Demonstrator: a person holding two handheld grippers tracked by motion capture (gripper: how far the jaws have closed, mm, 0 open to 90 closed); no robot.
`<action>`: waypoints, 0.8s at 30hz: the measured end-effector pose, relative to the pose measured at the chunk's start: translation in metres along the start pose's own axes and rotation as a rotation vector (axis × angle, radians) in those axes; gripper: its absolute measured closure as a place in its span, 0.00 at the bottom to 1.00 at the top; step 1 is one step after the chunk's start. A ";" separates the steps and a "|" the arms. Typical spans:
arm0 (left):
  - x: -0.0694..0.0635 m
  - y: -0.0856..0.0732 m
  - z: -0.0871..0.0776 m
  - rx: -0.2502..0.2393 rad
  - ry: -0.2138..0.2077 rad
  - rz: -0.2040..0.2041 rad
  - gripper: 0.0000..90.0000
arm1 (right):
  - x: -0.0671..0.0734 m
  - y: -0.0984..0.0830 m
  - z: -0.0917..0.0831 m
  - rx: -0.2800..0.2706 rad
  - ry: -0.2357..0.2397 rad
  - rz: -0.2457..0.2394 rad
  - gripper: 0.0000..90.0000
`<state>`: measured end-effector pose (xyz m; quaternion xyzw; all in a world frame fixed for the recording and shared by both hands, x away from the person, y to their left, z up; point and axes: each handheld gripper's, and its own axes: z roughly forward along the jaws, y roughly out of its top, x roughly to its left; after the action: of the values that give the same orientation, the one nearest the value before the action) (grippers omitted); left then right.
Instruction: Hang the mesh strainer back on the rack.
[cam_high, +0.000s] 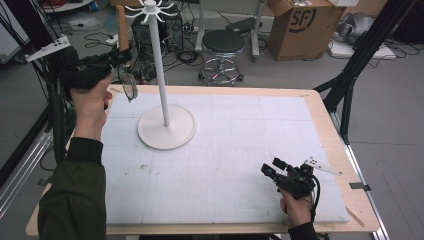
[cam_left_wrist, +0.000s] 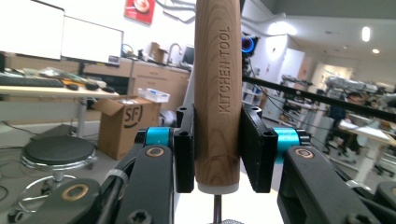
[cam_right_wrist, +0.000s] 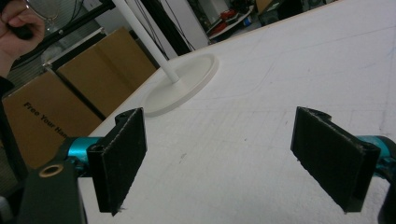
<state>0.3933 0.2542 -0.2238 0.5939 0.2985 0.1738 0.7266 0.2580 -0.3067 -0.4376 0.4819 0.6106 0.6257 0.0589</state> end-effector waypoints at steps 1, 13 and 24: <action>0.000 0.000 0.001 0.010 -0.001 0.001 0.77 | 0.000 0.000 0.000 0.000 -0.002 0.001 0.19; 0.002 -0.006 0.014 0.048 -0.013 0.003 0.76 | -0.002 0.000 -0.001 0.001 -0.010 0.006 0.19; 0.004 -0.011 0.012 0.033 -0.016 -0.010 0.76 | -0.003 0.000 -0.001 0.001 -0.010 0.007 0.19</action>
<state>0.4024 0.2449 -0.2337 0.6056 0.2984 0.1607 0.7200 0.2587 -0.3098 -0.4390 0.4870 0.6089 0.6233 0.0596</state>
